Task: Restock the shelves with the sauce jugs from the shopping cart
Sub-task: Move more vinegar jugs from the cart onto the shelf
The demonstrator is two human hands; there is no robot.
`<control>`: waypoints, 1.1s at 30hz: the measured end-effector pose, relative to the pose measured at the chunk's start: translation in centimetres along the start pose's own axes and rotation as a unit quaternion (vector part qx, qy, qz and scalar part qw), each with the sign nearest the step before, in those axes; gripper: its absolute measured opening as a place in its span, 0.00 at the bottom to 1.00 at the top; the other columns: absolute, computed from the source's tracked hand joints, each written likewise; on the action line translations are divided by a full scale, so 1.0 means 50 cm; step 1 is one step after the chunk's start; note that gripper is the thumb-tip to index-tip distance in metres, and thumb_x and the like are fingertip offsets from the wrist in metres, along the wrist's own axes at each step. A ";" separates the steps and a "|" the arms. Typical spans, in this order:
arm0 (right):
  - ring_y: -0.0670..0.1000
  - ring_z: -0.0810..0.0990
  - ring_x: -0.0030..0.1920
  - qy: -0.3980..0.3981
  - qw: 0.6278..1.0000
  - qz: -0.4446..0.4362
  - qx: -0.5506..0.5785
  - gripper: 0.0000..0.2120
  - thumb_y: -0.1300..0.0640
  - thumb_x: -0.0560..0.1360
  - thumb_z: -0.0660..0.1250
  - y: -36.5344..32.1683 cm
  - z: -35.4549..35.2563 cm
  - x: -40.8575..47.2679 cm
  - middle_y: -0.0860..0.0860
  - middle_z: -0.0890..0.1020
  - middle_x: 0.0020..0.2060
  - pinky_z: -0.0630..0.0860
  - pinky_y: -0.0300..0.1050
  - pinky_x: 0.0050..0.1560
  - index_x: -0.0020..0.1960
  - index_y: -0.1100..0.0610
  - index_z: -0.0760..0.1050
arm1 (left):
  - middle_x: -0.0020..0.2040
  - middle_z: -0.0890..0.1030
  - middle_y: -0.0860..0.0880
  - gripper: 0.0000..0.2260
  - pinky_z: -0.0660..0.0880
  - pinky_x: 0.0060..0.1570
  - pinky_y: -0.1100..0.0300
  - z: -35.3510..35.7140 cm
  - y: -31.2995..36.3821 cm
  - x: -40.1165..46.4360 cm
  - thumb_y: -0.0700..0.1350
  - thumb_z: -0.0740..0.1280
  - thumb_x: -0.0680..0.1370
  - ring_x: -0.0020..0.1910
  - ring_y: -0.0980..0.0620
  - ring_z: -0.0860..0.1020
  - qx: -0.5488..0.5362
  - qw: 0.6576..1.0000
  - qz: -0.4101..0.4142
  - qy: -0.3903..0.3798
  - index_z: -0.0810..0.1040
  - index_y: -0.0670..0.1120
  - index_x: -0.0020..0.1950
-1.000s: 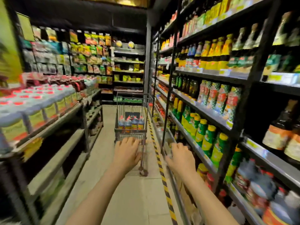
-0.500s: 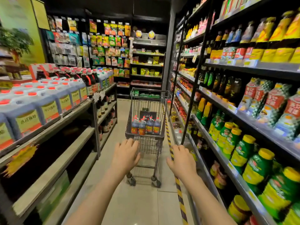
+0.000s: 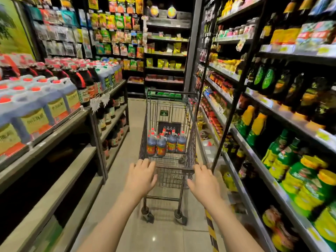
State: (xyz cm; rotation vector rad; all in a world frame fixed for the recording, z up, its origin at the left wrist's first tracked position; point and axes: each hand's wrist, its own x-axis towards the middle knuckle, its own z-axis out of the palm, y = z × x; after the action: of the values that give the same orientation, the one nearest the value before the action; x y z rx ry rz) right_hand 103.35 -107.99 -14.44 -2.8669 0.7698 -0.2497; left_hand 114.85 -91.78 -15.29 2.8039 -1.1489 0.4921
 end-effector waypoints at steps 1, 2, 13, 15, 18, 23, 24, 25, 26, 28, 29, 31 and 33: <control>0.54 0.69 0.65 -0.006 1.000 -0.002 0.002 0.23 0.47 0.77 0.58 0.003 0.016 0.035 0.53 0.72 0.63 0.67 0.48 0.66 0.69 0.55 0.63 | 0.33 0.77 0.49 0.16 0.73 0.30 0.54 0.024 -0.006 0.030 0.51 0.78 0.57 0.32 0.47 0.78 0.004 1.000 0.002 0.001 0.77 0.47 0.37; 0.55 0.69 0.65 -0.013 1.000 -0.005 0.001 0.23 0.47 0.78 0.58 0.008 0.031 0.072 0.53 0.72 0.63 0.67 0.48 0.66 0.69 0.55 0.62 | 0.33 0.77 0.50 0.16 0.74 0.29 0.53 0.049 -0.013 0.061 0.52 0.78 0.56 0.32 0.48 0.77 0.009 1.000 -0.001 0.000 0.77 0.48 0.37; 0.54 0.70 0.64 -0.091 0.995 -0.037 0.002 0.24 0.47 0.77 0.59 0.070 0.202 0.539 0.53 0.71 0.63 0.69 0.46 0.60 0.69 0.55 0.62 | 0.36 0.78 0.46 0.18 0.74 0.31 0.52 0.333 -0.071 0.456 0.50 0.78 0.58 0.36 0.45 0.78 -0.025 0.993 -0.045 -0.109 0.78 0.45 0.41; 0.54 0.69 0.65 -0.114 0.993 -0.031 0.010 0.24 0.47 0.78 0.59 0.080 0.234 0.606 0.53 0.70 0.65 0.69 0.46 0.61 0.70 0.55 0.61 | 0.41 0.79 0.45 0.18 0.75 0.36 0.50 0.383 -0.076 0.511 0.50 0.76 0.62 0.41 0.43 0.79 -0.037 0.988 -0.051 -0.141 0.78 0.44 0.45; 0.54 0.68 0.67 -0.140 0.990 -0.026 0.022 0.25 0.47 0.78 0.59 0.089 0.293 0.691 0.53 0.69 0.66 0.68 0.47 0.63 0.71 0.55 0.60 | 0.60 0.73 0.45 0.19 0.68 0.57 0.50 0.457 -0.090 0.579 0.51 0.61 0.76 0.62 0.44 0.70 -0.050 0.980 -0.079 -0.177 0.69 0.45 0.64; 0.55 0.68 0.67 -0.191 0.981 -0.016 0.028 0.27 0.48 0.78 0.58 0.089 0.426 0.830 0.55 0.69 0.67 0.69 0.49 0.64 0.72 0.57 0.58 | 0.66 0.68 0.45 0.21 0.64 0.61 0.50 0.611 -0.130 0.678 0.53 0.55 0.79 0.66 0.45 0.66 -0.060 0.976 -0.102 -0.184 0.64 0.45 0.69; 0.55 0.68 0.67 -0.197 0.980 -0.017 0.027 0.27 0.48 0.78 0.58 0.087 0.457 0.859 0.55 0.69 0.66 0.69 0.49 0.64 0.73 0.57 0.58 | 0.67 0.68 0.44 0.21 0.64 0.62 0.50 0.645 -0.142 0.698 0.53 0.55 0.79 0.66 0.45 0.65 -0.059 0.974 -0.103 -0.195 0.63 0.45 0.69; 0.55 0.67 0.67 -0.206 0.978 -0.014 0.025 0.27 0.48 0.78 0.59 0.084 0.490 0.889 0.54 0.69 0.66 0.68 0.49 0.64 0.73 0.57 0.57 | 0.68 0.67 0.44 0.22 0.63 0.63 0.50 0.683 -0.154 0.717 0.53 0.56 0.79 0.67 0.45 0.65 -0.056 0.972 -0.106 -0.203 0.62 0.45 0.70; 0.55 0.67 0.68 -0.218 0.976 -0.009 0.025 0.27 0.48 0.78 0.59 0.081 0.525 0.918 0.54 0.69 0.66 0.67 0.48 0.64 0.73 0.56 0.57 | 0.68 0.67 0.44 0.22 0.63 0.63 0.50 0.724 -0.165 0.733 0.53 0.56 0.79 0.67 0.45 0.65 -0.054 0.969 -0.108 -0.214 0.62 0.45 0.71; 0.54 0.66 0.68 -0.233 0.972 0.006 0.035 0.27 0.47 0.78 0.60 0.075 0.599 0.975 0.53 0.68 0.67 0.67 0.47 0.63 0.73 0.56 0.57 | 0.67 0.67 0.45 0.21 0.63 0.62 0.49 0.804 -0.186 0.767 0.53 0.55 0.79 0.67 0.45 0.65 -0.058 0.963 -0.123 -0.232 0.62 0.45 0.70; 0.53 0.66 0.68 -0.233 0.971 0.010 0.041 0.28 0.47 0.77 0.60 0.073 0.636 1.001 0.52 0.68 0.67 0.67 0.47 0.62 0.73 0.56 0.57 | 0.66 0.68 0.45 0.21 0.65 0.60 0.48 0.843 -0.194 0.778 0.52 0.56 0.79 0.66 0.44 0.66 -0.061 0.962 -0.133 -0.230 0.64 0.44 0.69; 0.54 0.68 0.67 -0.231 0.972 0.011 0.048 0.27 0.47 0.77 0.60 0.072 0.707 1.046 0.54 0.69 0.66 0.68 0.46 0.61 0.71 0.57 0.59 | 0.61 0.72 0.43 0.19 0.69 0.55 0.47 0.909 -0.204 0.802 0.51 0.61 0.78 0.62 0.41 0.70 -0.080 0.962 -0.156 -0.212 0.69 0.42 0.64; 0.56 0.69 0.65 -0.236 0.971 0.017 0.044 0.26 0.47 0.78 0.60 0.070 0.769 1.086 0.56 0.70 0.65 0.69 0.46 0.59 0.70 0.59 0.60 | 0.56 0.75 0.43 0.19 0.72 0.51 0.47 0.970 -0.214 0.821 0.52 0.66 0.75 0.58 0.41 0.74 -0.081 0.953 -0.176 -0.232 0.73 0.42 0.60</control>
State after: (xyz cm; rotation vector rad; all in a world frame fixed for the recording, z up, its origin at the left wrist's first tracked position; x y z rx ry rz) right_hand 155.76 -134.21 -46.10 -2.6597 0.6866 0.3827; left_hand 162.63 -120.64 -47.47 2.9564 -0.6609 -0.2924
